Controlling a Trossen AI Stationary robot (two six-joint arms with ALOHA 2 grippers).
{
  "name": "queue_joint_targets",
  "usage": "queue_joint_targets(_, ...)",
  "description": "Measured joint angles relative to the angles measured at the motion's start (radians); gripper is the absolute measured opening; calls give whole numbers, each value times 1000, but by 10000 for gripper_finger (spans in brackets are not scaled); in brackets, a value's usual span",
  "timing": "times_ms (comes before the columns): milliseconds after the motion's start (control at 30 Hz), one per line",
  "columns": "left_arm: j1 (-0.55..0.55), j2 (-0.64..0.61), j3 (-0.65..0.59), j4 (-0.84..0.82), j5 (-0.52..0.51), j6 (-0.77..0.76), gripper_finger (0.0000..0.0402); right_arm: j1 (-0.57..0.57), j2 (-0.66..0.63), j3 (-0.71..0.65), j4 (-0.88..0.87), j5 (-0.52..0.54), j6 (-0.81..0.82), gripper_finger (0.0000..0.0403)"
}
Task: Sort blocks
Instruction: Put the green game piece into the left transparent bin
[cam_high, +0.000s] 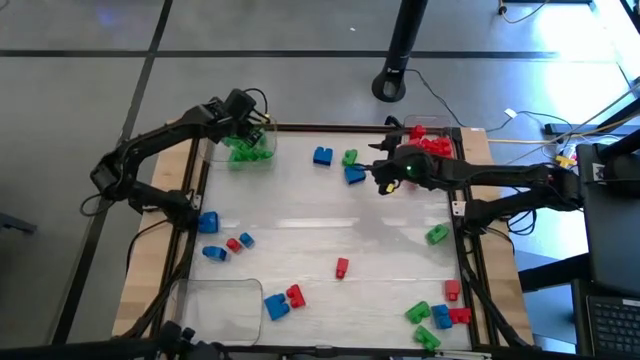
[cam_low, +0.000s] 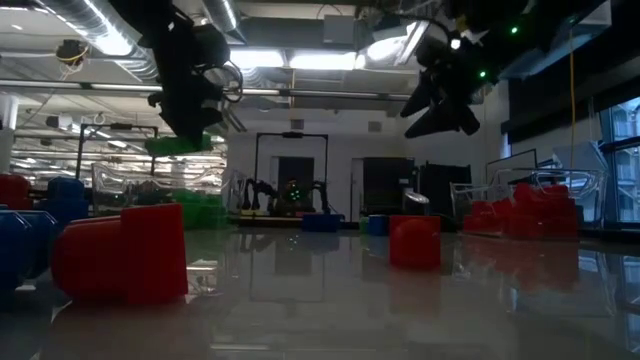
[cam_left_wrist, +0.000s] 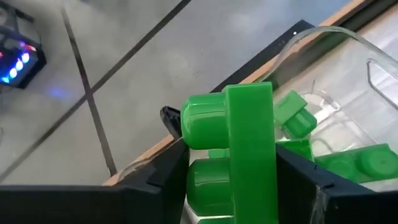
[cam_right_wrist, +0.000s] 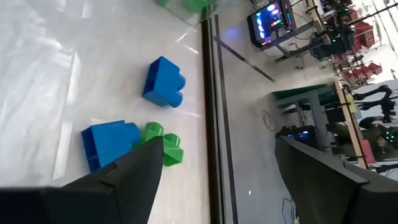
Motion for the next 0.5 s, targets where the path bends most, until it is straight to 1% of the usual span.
queue_joint_targets(100,30,0,0,-26,42,-28,187,1,36,0,23,-1,0,309)
queue_joint_targets(300,94,2,10,-91,130,-72,246,1,77,0,24,-1,1,309)
queue_joint_targets(400,83,-3,29,-123,138,-113,258,2,82,0,23,-1,2,309)
queue_joint_targets(500,39,-24,44,-117,141,-121,260,2,82,0,23,-1,7,309)
